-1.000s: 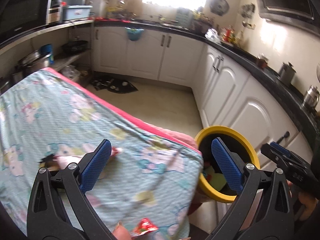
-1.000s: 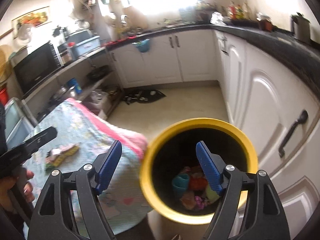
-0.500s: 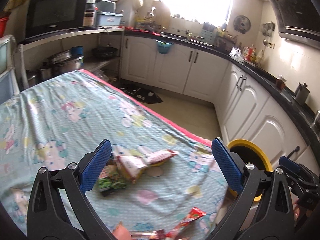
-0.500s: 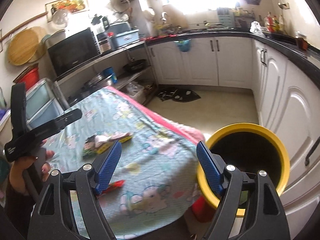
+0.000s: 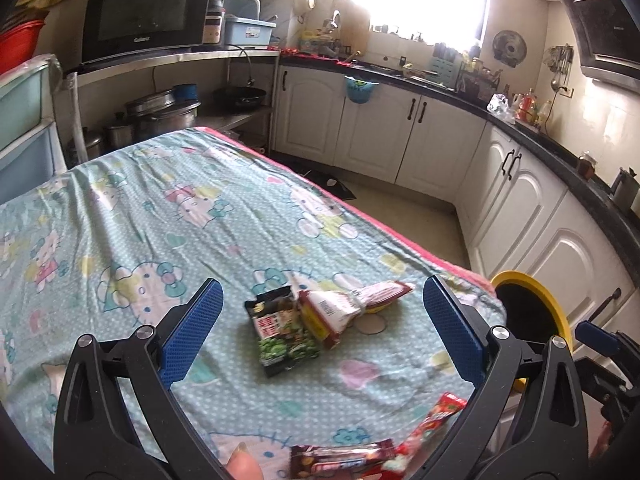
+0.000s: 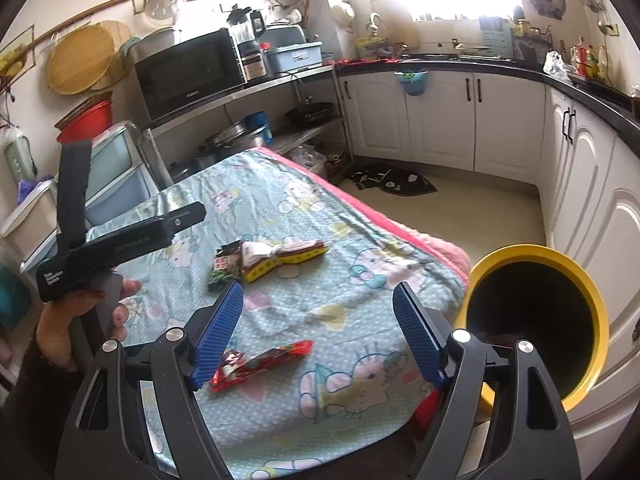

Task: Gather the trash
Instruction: 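Move both open tools back over the remaining snacks on the bed, then grasp the red candy wrapper with right tool while left tool grasps the green snack packet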

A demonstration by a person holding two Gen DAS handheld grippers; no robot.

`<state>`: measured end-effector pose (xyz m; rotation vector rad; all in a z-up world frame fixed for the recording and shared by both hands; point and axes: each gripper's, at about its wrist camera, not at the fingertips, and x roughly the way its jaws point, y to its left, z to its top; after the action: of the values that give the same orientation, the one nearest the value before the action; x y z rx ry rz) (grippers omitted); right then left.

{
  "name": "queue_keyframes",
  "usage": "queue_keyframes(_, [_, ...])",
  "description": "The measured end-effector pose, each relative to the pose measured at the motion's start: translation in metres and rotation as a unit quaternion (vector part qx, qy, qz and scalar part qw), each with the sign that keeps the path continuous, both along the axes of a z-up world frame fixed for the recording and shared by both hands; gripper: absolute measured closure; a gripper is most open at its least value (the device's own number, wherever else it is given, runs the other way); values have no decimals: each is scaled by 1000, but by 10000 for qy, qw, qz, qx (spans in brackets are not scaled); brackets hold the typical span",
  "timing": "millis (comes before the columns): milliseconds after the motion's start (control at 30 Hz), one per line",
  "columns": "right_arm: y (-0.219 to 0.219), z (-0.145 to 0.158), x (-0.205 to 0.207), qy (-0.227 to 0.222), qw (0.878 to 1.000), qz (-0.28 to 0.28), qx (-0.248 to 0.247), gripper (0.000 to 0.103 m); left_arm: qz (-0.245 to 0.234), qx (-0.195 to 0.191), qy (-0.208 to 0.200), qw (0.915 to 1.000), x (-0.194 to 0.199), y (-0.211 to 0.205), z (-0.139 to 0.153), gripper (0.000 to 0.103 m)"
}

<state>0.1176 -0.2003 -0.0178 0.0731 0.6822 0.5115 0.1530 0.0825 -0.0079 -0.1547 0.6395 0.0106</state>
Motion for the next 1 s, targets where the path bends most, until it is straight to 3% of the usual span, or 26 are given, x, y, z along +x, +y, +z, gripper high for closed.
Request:
queue_keyframes(233, [21,-15,-2,258,9993,250,-76,28,246,-76,221,9994,1,25,-16,11])
queue_keyframes(467, [41,-45,0,817,9957,428,-113,28,351,-329,603,9970,7,43,-45,12])
queue_keyframes(700, [53,-77,7,1356,9895,475,-179,40,317,-840,981,9911,18,51,-72,41])
queue_keyframes(900, [56,-92,17,1706,9841,488,-39,50,241,-1412,1172,9827,34,52,-87,53])
queue_keyframes(1000, [60,-95,21,1750,9833,509,-11,53,263,-1507,1215,9807,42,49,-92,58])
